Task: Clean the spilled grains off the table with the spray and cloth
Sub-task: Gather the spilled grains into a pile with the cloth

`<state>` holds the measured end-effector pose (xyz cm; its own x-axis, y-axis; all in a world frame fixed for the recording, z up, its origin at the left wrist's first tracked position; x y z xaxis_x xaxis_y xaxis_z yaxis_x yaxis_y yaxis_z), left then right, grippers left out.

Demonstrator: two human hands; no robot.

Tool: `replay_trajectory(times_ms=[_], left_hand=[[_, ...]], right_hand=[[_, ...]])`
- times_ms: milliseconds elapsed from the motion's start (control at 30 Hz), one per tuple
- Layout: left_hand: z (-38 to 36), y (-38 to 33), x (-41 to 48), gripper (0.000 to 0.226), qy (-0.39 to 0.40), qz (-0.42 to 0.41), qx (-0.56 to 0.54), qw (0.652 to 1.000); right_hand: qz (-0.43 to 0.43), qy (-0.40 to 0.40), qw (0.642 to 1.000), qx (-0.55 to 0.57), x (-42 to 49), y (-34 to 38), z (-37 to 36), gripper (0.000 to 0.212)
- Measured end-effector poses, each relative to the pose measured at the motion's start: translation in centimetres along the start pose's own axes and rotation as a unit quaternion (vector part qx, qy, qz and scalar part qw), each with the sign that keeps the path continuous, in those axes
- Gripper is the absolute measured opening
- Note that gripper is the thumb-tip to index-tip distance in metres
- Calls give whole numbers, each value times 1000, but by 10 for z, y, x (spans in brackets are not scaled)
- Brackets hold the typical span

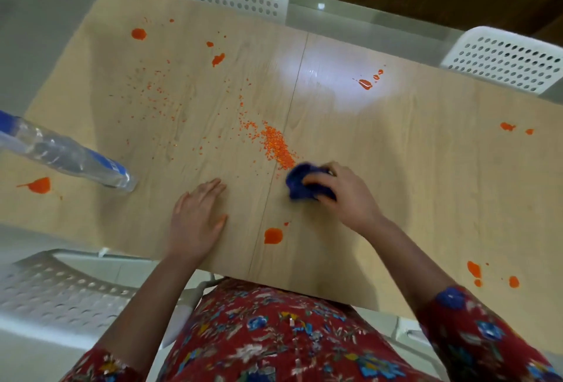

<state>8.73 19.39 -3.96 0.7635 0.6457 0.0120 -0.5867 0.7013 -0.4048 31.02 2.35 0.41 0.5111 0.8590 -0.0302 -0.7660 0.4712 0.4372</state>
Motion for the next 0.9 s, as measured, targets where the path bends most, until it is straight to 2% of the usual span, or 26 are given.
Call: replay_trajectory(times_ms=[67, 133, 300, 433, 500, 567, 633, 667, 833, 900], left_hand=[[3, 12, -6, 64, -9, 24, 7, 1000], [6, 21, -9, 65, -16, 42, 9, 999], [11, 42, -20, 64, -35, 83, 2, 996], [14, 50, -31, 61, -52, 103, -7, 993], [17, 56, -37, 59, -60, 114, -14, 992], [17, 63, -41, 59, -60, 123, -25, 990], [14, 68, -44, 59, -54, 127, -30, 990], [14, 70, -44, 58, -56, 129, -31, 990], [17, 78, -41, 56, -71, 152, -37, 985], [20, 81, -39, 58, -76, 165, -40, 983]], right_hand=[[70, 65, 994, -53, -24, -6, -12, 36], [87, 93, 990, -61, -38, -6, -24, 34], [108, 35, 992, -52, 11, 35, -38, 32], [69, -10, 995, -66, 62, 55, -40, 35], [91, -16, 995, -34, 63, 65, -41, 36], [157, 27, 987, -8, 49, 76, -52, 36], [203, 81, 975, -31, 33, 79, -68, 35], [202, 86, 975, -42, 35, 78, -73, 35], [107, -4, 993, -57, 93, 88, -66, 37], [112, -8, 993, -44, 98, 102, -70, 38]])
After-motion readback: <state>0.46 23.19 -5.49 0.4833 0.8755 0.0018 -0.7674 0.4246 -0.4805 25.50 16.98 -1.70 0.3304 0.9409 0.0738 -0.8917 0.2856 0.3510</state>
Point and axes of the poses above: each hand's wrist, its own x-axis towards the middle knuckle, its own z-axis out of the back of the hand, y = z × x, the point moved 7 cm from there along x, towards the middle knuckle, and after that the axes turned 7 degrees about -y, right-handed, at the moved point
